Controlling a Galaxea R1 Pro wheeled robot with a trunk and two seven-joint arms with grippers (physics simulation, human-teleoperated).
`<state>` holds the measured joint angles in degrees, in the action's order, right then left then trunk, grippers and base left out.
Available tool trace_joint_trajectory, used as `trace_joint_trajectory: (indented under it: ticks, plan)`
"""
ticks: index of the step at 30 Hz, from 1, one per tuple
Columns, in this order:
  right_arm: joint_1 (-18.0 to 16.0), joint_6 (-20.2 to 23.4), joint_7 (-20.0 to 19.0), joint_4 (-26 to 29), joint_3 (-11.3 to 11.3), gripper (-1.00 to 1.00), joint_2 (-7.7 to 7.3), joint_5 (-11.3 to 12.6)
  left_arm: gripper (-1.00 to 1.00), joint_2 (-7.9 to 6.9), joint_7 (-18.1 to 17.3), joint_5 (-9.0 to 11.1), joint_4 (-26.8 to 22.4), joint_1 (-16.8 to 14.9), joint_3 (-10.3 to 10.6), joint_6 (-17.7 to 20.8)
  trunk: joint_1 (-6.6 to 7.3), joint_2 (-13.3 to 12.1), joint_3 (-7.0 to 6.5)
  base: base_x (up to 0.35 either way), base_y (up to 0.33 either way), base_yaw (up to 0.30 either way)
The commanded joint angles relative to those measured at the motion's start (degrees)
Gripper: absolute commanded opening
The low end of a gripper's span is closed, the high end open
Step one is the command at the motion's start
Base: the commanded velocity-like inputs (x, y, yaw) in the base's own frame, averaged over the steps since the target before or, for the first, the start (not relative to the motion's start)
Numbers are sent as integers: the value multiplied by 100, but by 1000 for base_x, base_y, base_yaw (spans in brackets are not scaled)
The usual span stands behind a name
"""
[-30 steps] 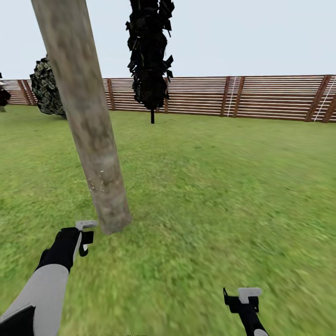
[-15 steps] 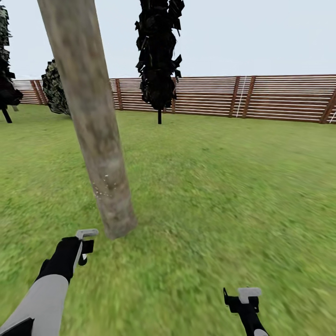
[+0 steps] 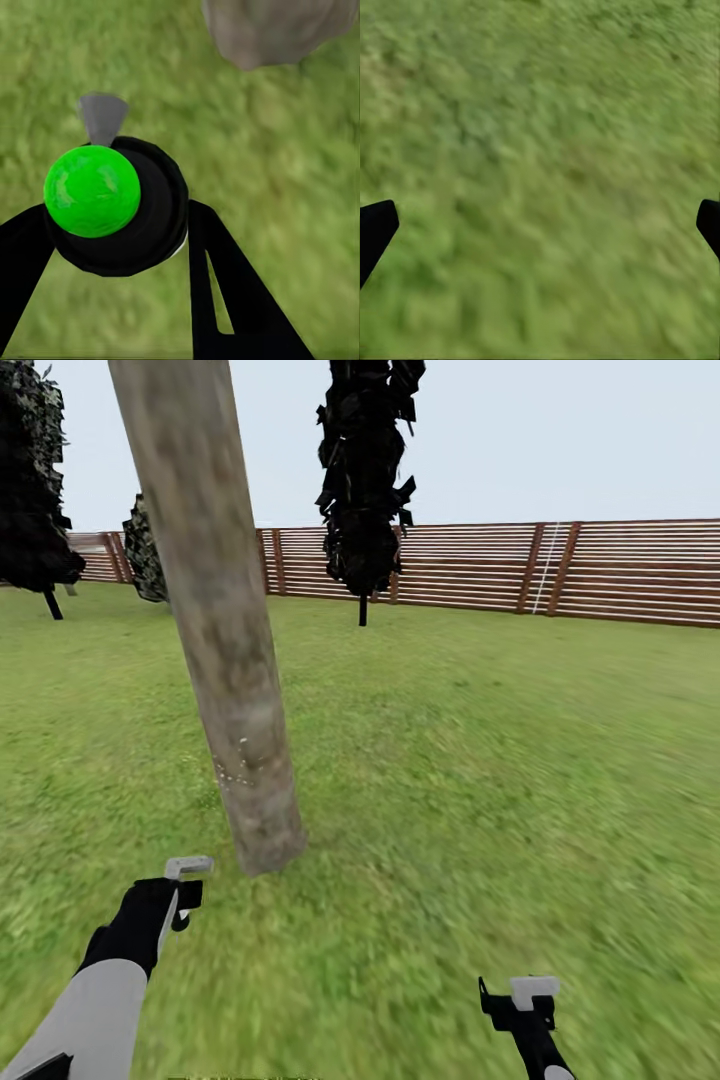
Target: In the garden, pick up the pesticide atomizer on the floor and spray pesticide onto both trees until each tree trunk is fully covered.
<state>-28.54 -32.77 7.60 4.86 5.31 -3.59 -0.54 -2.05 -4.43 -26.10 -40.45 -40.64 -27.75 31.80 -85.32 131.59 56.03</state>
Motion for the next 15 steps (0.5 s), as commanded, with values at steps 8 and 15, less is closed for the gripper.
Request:
trace_joint_trajectory:
  ticks: [8, 15]
  plan:
    - [-3, -9, 49, -3, 49, 100, -2, -7, -100, 11, -47, -87, 437, -14, -14, 27, 1, 2, 5, 153, -103, 164]
    - [-3, -8, 49, -3, 49, 100, -2, -7, -100, 19, -42, -88, 450, -14, -11, 19, 1, 2, 5, 237, -174, 3]
